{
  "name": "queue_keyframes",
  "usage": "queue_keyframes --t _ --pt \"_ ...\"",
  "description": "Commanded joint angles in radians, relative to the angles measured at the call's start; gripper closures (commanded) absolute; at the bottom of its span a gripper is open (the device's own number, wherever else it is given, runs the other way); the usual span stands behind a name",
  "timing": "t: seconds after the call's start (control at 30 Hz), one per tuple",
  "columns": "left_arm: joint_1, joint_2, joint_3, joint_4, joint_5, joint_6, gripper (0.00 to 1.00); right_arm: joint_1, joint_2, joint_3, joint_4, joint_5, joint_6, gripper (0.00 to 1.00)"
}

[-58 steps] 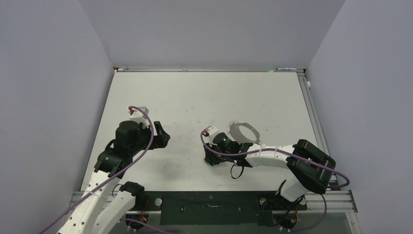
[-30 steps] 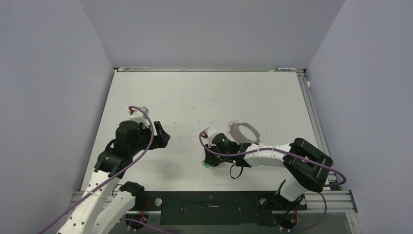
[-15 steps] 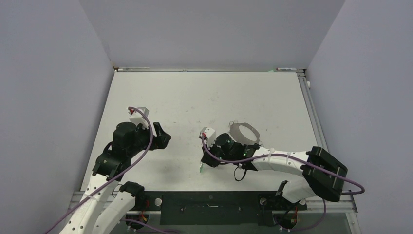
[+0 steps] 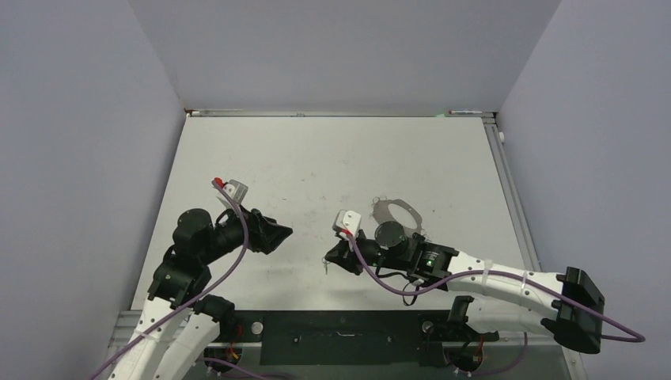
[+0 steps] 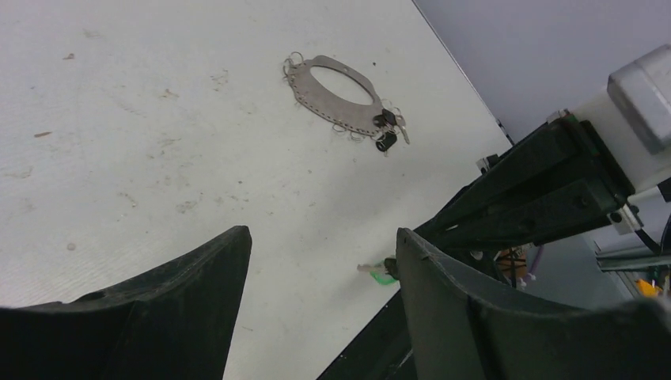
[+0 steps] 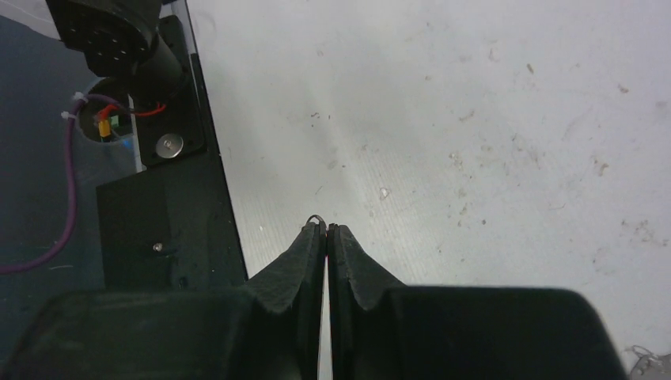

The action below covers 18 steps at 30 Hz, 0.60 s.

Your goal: Put the keys on the keyring

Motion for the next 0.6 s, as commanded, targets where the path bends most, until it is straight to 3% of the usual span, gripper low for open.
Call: queue_keyframes --t 0.0,0.3,0.57 --pt "-0.020 -0.033 -0.027 0.161 0.119 -0.051 0.37 0.009 -0.096 0.024 0.023 -0.022 -0.073 0.95" --pt "-0.137 0.003 -0.023 0.179 0.043 -0.042 0.40 0.010 -0.180 0.020 0.038 0.040 -0.058 0.95" --pt "-0.378 0.032 -0.009 0.268 -0.063 0.045 0.42 0.010 -0.220 0.022 0.030 -0.002 -0.041 0.95"
